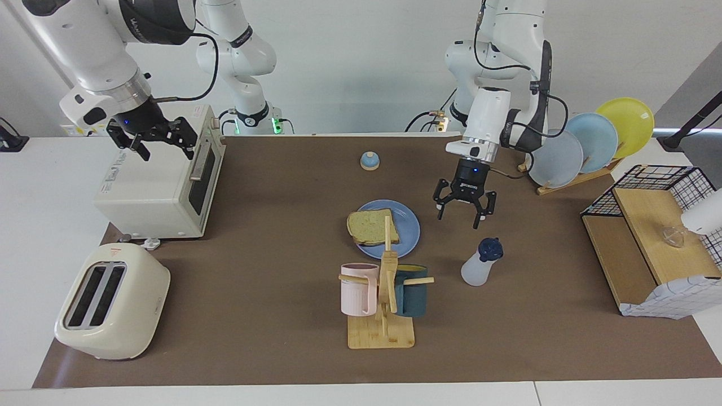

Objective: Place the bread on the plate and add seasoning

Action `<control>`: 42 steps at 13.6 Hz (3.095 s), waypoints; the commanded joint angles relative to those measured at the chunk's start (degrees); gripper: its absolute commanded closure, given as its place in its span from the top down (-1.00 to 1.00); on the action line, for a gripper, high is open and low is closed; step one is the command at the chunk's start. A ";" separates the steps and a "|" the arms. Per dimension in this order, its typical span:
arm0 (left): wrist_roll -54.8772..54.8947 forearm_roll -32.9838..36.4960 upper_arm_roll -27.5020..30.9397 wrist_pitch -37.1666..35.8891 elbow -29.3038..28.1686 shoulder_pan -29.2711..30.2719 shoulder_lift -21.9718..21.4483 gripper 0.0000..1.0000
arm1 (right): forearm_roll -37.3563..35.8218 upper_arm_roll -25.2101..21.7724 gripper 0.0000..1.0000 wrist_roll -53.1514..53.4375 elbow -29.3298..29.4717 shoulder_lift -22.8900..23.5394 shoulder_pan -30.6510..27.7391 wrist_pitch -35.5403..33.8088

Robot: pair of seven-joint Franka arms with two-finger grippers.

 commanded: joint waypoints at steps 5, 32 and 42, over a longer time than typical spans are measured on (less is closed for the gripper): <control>-2.97 0.80 -0.38 -16.19 6.73 -3.53 -3.00 1.00 | -0.58 0.49 1.00 0.17 -0.23 -0.56 -0.51 -0.48; 35.50 -27.58 0.67 -73.49 42.25 8.05 -1.42 1.00 | -0.58 0.49 1.00 0.17 -0.23 -0.56 -0.51 -0.48; 41.68 -27.94 0.85 -95.73 41.45 13.69 -6.34 1.00 | -0.58 0.49 1.00 0.17 -0.23 -0.56 -0.51 -0.48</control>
